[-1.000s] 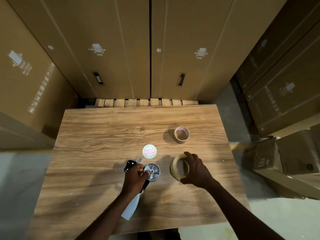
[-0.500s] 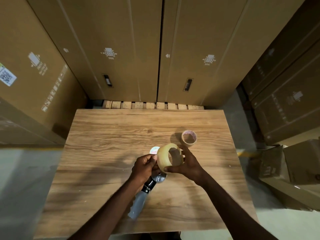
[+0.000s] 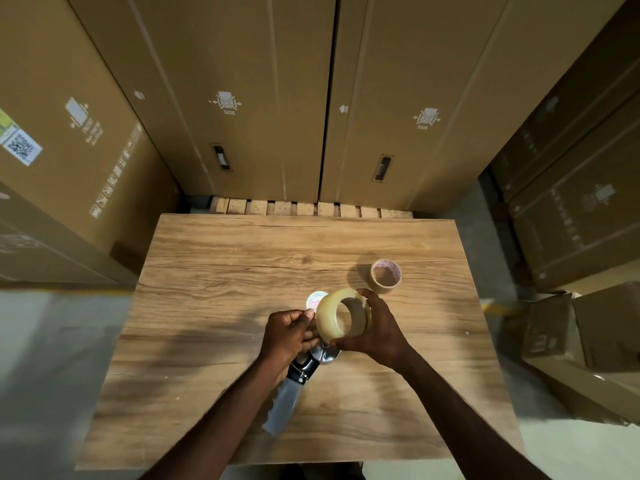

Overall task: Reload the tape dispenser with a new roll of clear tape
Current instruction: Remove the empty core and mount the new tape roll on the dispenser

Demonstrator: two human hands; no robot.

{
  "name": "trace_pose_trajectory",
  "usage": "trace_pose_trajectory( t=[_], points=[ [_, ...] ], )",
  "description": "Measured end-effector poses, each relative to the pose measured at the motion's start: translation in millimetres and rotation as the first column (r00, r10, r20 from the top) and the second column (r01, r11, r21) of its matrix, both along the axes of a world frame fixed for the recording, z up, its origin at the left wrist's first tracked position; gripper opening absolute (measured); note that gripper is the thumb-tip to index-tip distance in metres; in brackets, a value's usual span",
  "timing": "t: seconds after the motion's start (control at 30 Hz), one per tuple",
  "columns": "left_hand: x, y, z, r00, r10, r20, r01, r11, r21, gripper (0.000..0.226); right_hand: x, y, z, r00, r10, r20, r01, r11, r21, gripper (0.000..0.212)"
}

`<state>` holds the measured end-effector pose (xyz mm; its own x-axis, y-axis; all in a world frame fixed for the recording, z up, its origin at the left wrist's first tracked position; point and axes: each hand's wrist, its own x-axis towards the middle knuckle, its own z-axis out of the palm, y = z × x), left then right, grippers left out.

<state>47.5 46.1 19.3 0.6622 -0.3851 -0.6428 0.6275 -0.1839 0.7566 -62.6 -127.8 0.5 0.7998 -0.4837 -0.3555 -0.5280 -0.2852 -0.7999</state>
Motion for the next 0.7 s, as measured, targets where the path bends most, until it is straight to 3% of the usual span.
trace_pose_trajectory(
  t=[0.33, 0.7],
  points=[
    [-1, 0, -2, 1.0, 0.01, -0.008, -0.01, 1.0, 0.027, 0.012, -2, 1, 1, 0.998, 0.046, 0.036, -0.044, 0.997, -0.07, 0.131],
    [-1, -2, -13, 0.972, -0.102, 0.213, 0.053, 0.973, 0.224, 0.009, -6, 3, 6, 0.993, 0.117, 0.03, -0.11, 0.98, -0.164, 0.125]
  ],
)
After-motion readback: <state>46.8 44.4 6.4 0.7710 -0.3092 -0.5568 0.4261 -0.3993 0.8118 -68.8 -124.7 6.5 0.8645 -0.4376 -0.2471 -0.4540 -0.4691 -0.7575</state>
